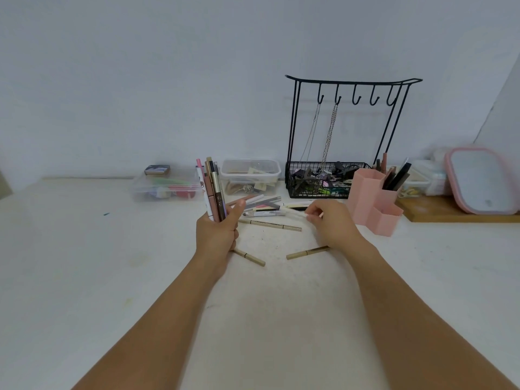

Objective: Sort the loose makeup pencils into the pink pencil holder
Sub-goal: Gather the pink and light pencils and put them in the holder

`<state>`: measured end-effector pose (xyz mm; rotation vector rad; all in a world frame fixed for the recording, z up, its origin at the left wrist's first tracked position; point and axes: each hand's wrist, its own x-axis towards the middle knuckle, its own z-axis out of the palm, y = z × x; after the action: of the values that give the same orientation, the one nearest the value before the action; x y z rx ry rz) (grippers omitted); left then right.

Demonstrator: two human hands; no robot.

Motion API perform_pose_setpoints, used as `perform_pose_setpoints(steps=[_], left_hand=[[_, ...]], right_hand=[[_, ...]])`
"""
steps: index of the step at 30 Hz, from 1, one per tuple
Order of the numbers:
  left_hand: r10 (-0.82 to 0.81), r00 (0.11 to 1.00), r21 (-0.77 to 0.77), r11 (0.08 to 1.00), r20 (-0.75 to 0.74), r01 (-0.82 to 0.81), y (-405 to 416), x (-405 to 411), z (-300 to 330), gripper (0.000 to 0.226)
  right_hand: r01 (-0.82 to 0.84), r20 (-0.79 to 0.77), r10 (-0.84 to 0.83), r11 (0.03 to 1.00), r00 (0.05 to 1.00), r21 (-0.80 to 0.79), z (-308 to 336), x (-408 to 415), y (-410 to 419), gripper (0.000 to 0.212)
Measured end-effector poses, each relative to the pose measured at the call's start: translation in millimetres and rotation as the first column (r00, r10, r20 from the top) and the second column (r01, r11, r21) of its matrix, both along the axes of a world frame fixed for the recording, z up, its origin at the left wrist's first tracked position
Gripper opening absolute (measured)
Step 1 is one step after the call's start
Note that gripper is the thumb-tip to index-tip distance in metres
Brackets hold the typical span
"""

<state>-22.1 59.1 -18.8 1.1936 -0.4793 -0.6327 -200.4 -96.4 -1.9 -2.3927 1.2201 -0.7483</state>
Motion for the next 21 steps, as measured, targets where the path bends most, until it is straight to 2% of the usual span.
perform_pose_setpoints(steps=[2, 4, 6, 8, 11, 13, 16, 18, 21], left_hand=[[-0.010, 1.000, -0.006, 1.000, -0.001, 0.010, 1, -2, 2, 0.042], [-0.032, 0.999, -0.026, 0.999, 0.007, 0.032, 1, -4, 3, 0.048], [-0.058, 0.998, -0.043, 0.997, 0.024, 0.059, 1, -6, 4, 0.048], [-0.085, 0.996, -0.060, 0.995, 0.021, 0.086, 2, -9, 6, 0.042], [-0.125, 0.992, -0.098, 0.988, -0.014, 0.123, 2, -10, 5, 0.037], [-0.125, 0.991, -0.133, 0.984, -0.041, 0.119, 1, -9, 2, 0.040], [-0.088, 0.996, -0.115, 0.990, -0.008, 0.086, -1, -11, 0, 0.023], [-0.053, 0.999, -0.078, 0.996, -0.002, 0.052, -2, -13, 1, 0.023], [-0.002, 1.000, -0.039, 0.999, 0.003, 0.002, -4, -10, 1, 0.022]], right_hand=[[-0.031, 0.171, 0.021, 0.998, 0.985, 0.061, 13, 1, 12, 0.006], [-0.176, 0.413, 0.056, 0.949, 0.909, 0.260, 25, 9, 37, 0.008], [-0.394, 0.598, 0.068, 0.810, 0.799, 0.434, 27, 24, 64, 0.012], [-0.520, 0.683, 0.063, 0.699, 0.728, 0.491, 21, 41, 86, 0.017], [-0.565, 0.699, 0.070, 0.648, 0.711, 0.510, 10, 57, 105, 0.019], [-0.541, 0.678, 0.080, 0.674, 0.731, 0.503, 4, 62, 110, 0.016], [-0.501, 0.656, 0.102, 0.735, 0.748, 0.457, 2, 65, 110, 0.010], [-0.495, 0.659, 0.101, 0.746, 0.745, 0.446, 0, 65, 111, 0.007], [-0.555, 0.711, 0.071, 0.679, 0.700, 0.479, 3, 61, 114, 0.004]])
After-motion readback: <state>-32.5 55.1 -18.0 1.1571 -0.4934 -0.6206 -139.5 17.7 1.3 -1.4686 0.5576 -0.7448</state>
